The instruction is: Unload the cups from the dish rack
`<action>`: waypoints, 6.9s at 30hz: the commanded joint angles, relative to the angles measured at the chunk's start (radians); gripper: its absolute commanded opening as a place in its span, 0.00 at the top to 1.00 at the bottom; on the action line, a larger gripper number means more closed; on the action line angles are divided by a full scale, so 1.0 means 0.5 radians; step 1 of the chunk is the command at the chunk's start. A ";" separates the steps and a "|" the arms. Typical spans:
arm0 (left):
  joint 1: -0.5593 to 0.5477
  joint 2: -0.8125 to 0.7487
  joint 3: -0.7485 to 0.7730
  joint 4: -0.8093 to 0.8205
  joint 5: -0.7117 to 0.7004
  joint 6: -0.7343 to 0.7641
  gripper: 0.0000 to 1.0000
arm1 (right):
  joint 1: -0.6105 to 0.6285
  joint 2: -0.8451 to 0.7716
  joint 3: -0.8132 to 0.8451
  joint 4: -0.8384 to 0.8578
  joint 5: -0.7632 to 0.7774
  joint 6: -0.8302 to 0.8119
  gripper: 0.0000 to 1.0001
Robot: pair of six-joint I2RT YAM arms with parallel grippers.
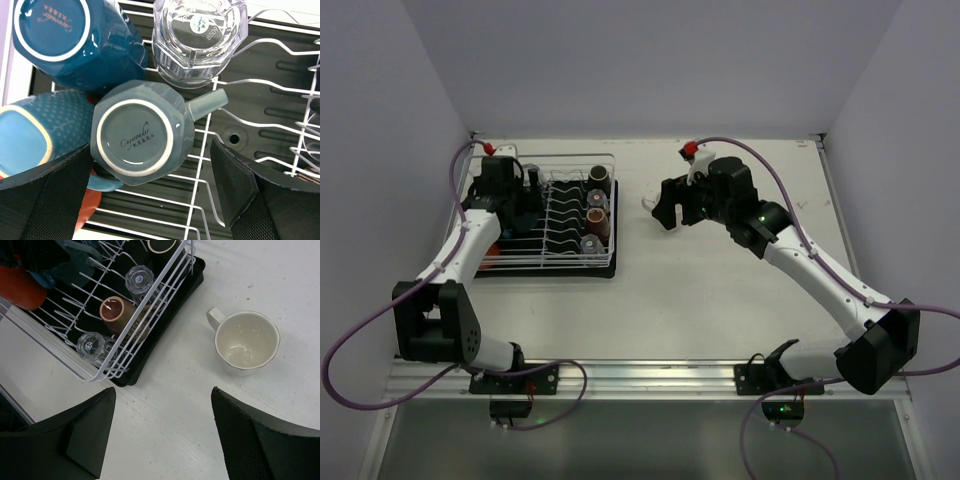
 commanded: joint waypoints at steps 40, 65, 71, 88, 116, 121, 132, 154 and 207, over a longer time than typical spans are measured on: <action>0.025 -0.018 -0.077 0.272 -0.061 0.026 0.92 | -0.002 0.018 0.040 0.094 -0.124 0.034 0.18; -0.204 -1.061 -0.555 1.080 1.331 -0.998 1.00 | 0.228 -0.169 -0.693 1.793 -0.670 0.786 0.37; -0.444 -1.092 -0.850 1.768 1.359 -1.501 1.00 | 0.301 -0.065 -0.647 1.803 -0.621 0.703 0.34; -0.524 -1.245 -1.046 2.091 1.328 -1.781 1.00 | 0.341 -0.089 -0.797 1.996 -0.572 0.783 0.36; -0.797 -1.349 -0.789 1.174 1.000 -1.053 0.00 | 0.397 -0.267 -0.856 1.942 -0.317 0.676 1.00; -0.797 -1.537 -0.725 0.631 0.939 -0.689 0.00 | 0.296 -0.417 -0.739 1.424 -0.238 0.544 1.00; -0.797 -1.776 -0.632 0.060 0.160 -0.155 0.00 | -0.275 -0.200 0.122 -0.172 0.330 0.148 1.00; -0.772 -1.733 -0.798 0.152 0.285 -0.106 0.00 | -0.456 1.107 0.850 -0.578 0.527 -0.067 1.00; -0.607 -1.289 -0.445 -0.100 -0.951 -0.382 0.00 | -0.490 -0.190 -0.278 0.308 0.030 0.322 0.49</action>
